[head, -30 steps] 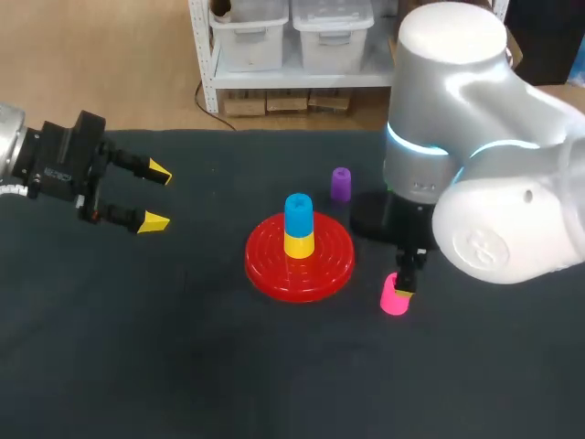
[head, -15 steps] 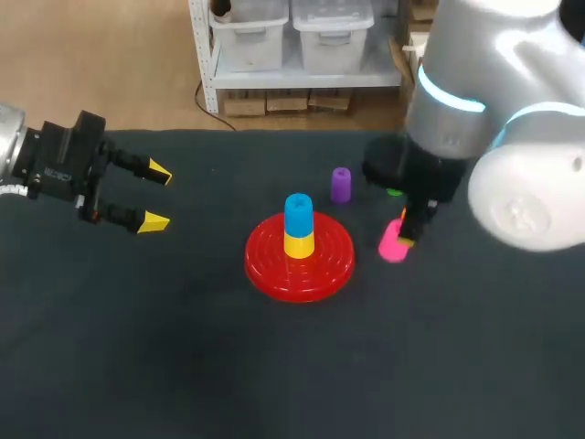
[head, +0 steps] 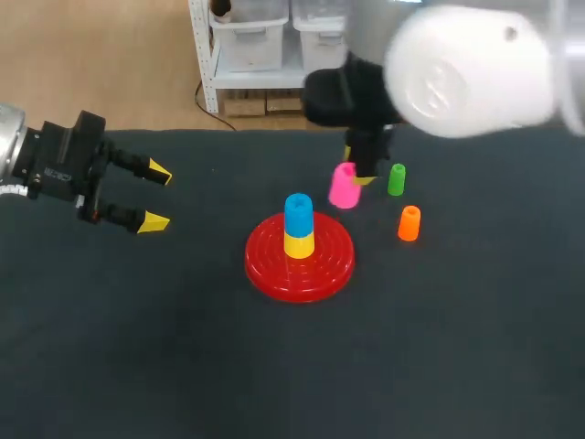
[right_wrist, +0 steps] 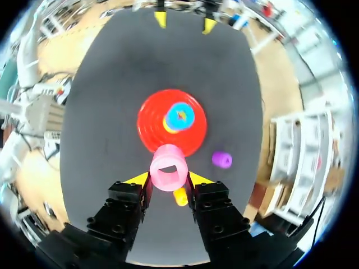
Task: Pick up and stack the cylinders on the red base in this order: pink,purple,orange,green
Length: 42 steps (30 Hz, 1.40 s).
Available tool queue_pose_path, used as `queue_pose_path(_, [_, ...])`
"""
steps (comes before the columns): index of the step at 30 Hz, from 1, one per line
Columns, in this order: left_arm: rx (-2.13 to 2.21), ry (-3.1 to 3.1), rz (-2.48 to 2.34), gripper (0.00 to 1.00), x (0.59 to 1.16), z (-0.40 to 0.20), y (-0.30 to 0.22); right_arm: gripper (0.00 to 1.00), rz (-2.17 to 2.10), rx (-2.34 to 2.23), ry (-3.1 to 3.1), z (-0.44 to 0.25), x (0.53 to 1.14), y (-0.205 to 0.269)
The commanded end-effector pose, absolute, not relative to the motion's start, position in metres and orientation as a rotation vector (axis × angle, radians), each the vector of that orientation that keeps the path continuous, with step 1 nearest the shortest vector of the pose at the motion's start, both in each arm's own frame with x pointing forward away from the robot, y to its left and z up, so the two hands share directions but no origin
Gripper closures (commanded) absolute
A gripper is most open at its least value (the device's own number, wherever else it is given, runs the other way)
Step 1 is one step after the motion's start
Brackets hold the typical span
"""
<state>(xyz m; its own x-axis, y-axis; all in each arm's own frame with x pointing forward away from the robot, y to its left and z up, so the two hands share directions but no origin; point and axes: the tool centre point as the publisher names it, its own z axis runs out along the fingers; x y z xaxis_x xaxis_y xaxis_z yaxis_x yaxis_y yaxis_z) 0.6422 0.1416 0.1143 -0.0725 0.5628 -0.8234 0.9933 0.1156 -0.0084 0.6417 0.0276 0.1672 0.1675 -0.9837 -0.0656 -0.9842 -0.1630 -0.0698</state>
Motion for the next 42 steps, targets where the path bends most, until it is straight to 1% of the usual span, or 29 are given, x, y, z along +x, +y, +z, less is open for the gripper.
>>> queue_pose_path(1, [1.524,1.717,-0.809,0.0,0.642,0.113,0.142,1.0,0.044,-2.518,1.949,0.164,0.645,0.064])
queue_pose_path(7, [1.524,1.717,-0.809,0.0,0.642,0.113,0.142,1.0,0.045,-2.562,1.905,0.162,0.643,0.078])
queue_pose_path(21, [1.524,1.717,-0.809,0.0,0.642,0.113,0.142,1.0,0.043,-2.616,1.885,0.158,0.66,0.091])
queue_pose_path(42, [1.524,1.717,-0.809,0.0,0.642,0.113,0.142,1.0,0.081,-2.64,1.914,0.141,0.675,0.092])
